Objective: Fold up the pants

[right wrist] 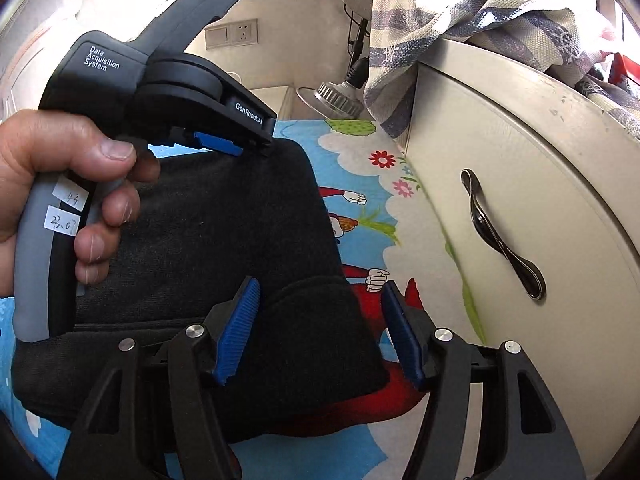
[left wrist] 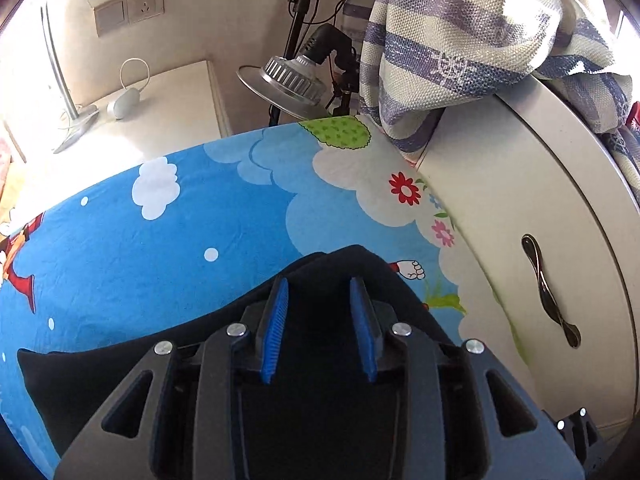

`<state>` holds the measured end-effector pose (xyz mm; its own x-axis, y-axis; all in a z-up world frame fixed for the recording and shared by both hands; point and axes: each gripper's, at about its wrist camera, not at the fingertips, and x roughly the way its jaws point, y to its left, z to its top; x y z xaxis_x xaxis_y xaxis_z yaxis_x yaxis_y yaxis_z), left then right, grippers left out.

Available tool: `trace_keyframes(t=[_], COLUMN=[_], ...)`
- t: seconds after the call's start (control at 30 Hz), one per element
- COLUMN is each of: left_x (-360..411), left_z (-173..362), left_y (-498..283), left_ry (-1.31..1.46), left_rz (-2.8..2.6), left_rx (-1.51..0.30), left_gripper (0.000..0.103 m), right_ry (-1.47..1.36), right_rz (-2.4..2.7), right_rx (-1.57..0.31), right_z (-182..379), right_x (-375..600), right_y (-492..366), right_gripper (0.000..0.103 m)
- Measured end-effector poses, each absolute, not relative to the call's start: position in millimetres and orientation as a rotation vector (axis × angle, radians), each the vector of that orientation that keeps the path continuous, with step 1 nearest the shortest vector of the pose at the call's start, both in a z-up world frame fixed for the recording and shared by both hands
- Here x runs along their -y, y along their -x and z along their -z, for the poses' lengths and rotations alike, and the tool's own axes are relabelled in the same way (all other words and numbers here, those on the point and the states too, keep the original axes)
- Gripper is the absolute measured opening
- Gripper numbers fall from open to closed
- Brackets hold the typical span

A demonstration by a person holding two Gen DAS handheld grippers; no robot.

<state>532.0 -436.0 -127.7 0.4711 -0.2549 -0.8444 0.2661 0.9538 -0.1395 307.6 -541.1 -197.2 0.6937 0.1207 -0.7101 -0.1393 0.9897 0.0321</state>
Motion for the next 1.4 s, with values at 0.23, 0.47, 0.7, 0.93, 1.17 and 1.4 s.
trace_keyframes(t=[0.23, 0.47, 0.7, 0.93, 1.17, 1.4], left_x=[435, 461, 458, 454, 437, 400], left_z=[124, 109, 127, 130, 109, 118], left_y=[-526, -502, -520, -521, -512, -528], left_ry=[-0.004, -0.177, -0.177, -0.156, -0.124, -0.137], left_rz=[0.312, 0.387, 0.365, 0.372, 0.359, 0.184], left_rx=[-0.997, -0.870, -0.932, -0.929, -0.851, -0.902], left_gripper=[0.034, 0.032, 0.036, 0.036, 0.036, 0.031], right_ry=[-0.009, -0.041, -0.098, -0.098, -0.002, -0.002], right_rz=[-0.150, -0.151, -0.149, -0.233, -0.148, -0.146], right_rx=[-0.799, -0.804, -0.757, -0.679, -0.782, -0.795], right_z=[202, 203, 179, 155, 182, 187], right_x=[548, 555, 566, 542, 528, 529], right_y=[-311, -317, -310, -287, -299, -300], right_gripper=[0.066, 0.076, 0.080, 0.081, 0.080, 0.083])
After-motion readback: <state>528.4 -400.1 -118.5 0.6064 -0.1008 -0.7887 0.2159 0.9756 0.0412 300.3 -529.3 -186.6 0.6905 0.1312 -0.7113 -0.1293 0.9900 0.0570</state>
